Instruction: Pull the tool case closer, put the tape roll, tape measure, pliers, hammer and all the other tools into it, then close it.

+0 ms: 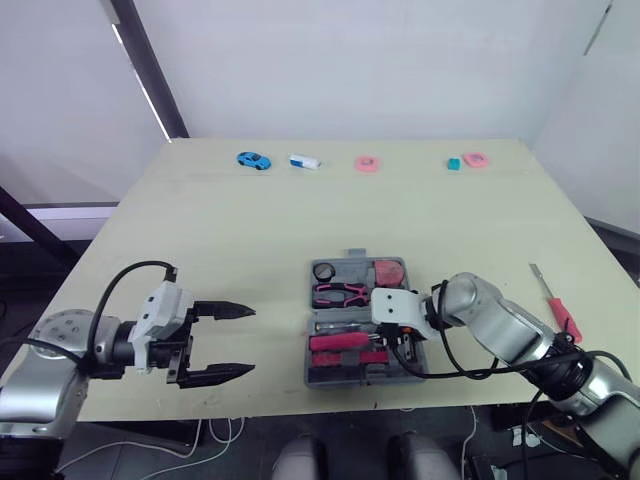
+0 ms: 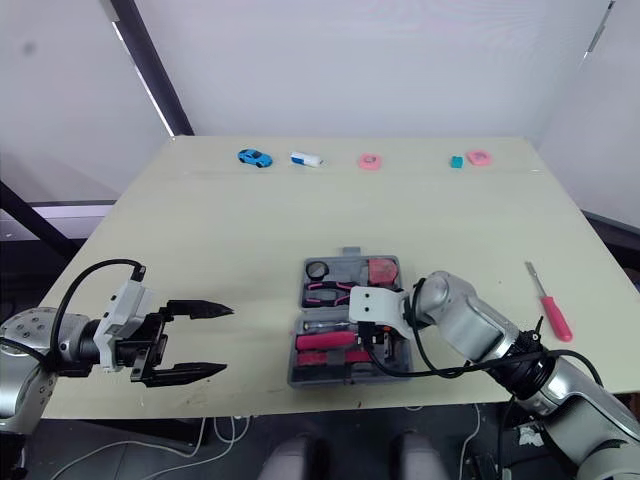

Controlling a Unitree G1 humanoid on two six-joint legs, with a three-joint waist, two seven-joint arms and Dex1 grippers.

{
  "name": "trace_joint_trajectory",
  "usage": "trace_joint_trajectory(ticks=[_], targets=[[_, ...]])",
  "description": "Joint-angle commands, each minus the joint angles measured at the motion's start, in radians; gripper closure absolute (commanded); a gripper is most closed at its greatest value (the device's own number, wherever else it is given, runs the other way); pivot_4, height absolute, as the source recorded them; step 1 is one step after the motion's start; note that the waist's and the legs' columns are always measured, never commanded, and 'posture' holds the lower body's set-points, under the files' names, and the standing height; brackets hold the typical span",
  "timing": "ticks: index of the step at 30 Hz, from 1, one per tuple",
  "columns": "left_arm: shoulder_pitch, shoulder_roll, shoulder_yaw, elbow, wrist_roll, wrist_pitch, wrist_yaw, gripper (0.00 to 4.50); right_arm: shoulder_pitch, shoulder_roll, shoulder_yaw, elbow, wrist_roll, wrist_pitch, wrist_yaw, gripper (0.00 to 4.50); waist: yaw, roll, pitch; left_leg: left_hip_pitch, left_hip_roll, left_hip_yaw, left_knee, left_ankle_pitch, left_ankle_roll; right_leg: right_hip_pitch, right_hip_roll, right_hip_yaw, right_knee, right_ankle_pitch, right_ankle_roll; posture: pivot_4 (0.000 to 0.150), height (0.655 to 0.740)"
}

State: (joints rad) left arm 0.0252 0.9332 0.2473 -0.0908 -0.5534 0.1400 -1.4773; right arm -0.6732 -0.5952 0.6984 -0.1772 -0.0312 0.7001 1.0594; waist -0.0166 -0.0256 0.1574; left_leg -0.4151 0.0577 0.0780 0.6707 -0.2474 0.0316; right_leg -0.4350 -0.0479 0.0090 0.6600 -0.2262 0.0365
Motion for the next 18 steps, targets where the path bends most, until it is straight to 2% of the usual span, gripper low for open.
trace_joint_trajectory(ticks=[1, 3, 11, 14, 17, 18], targets=[[-0.007, -0.005, 0.014, -0.013, -0.008, -0.013, 0.004, 0.0, 0.001, 0.002, -0.033, -0.018, -0.01, -0.027, -0.006, 3.04, 0.001, 0.0, 0.0, 0.0, 0.0, 0.0, 0.0, 0.0, 0.0, 0.0, 0.0, 0.0, 0.0, 0.0, 0.0, 0.15, 0.7395], [-0.009, -0.008, 0.01, -0.013, -0.007, -0.013, 0.004, 0.0, 0.002, 0.007, -0.043, -0.015, -0.014, -0.03, -0.018, 2.1, 0.002, 0.0, 0.0, 0.0, 0.0, 0.0, 0.0, 0.0, 0.0, 0.0, 0.0, 0.0, 0.0, 0.0, 0.0, 0.15, 0.7395], [-0.021, -0.017, 0.003, -0.013, -0.006, -0.012, 0.003, 0.0, 0.036, 0.015, -0.106, -0.03, 0.028, -0.037, -0.023, 2.1, 0.004, 0.0, 0.0, -0.001, 0.0, 0.001, 0.0, 0.0, 0.0, 0.0, -0.001, 0.0, -0.001, 0.0, 0.0, 0.15, 0.7395], [-0.033, -0.024, -0.006, -0.021, -0.012, -0.004, 0.009, 0.0, 0.079, 0.048, -0.167, -0.022, 0.086, -0.107, -0.018, 2.1, 0.004, -0.001, 0.0, -0.001, 0.0, 0.001, 0.0, 0.0, 0.0, 0.0, 0.0, 0.0, -0.001, 0.0, 0.0, 0.15, 0.7395], [-0.05, -0.039, -0.014, -0.029, -0.023, 0.007, 0.019, 0.0, 0.128, 0.088, -0.224, -0.002, 0.145, -0.2, -0.007, 2.94, 0.004, -0.001, 0.0, -0.001, 0.0, 0.0, 0.0, 0.0, 0.0, 0.0, 0.0, 0.0, -0.001, 0.0, 0.0, 0.15, 0.7395], [-0.056, -0.044, -0.018, -0.03, -0.025, 0.01, 0.022, 0.0, 0.141, 0.089, -0.227, 0.008, 0.143, -0.222, -0.005, 3.49, 0.004, -0.001, 0.0, -0.001, 0.0, 0.0, 0.0, 0.0, 0.0, 0.0, 0.0, 0.0, -0.001, 0.0, 0.0, 0.15, 0.7395]])
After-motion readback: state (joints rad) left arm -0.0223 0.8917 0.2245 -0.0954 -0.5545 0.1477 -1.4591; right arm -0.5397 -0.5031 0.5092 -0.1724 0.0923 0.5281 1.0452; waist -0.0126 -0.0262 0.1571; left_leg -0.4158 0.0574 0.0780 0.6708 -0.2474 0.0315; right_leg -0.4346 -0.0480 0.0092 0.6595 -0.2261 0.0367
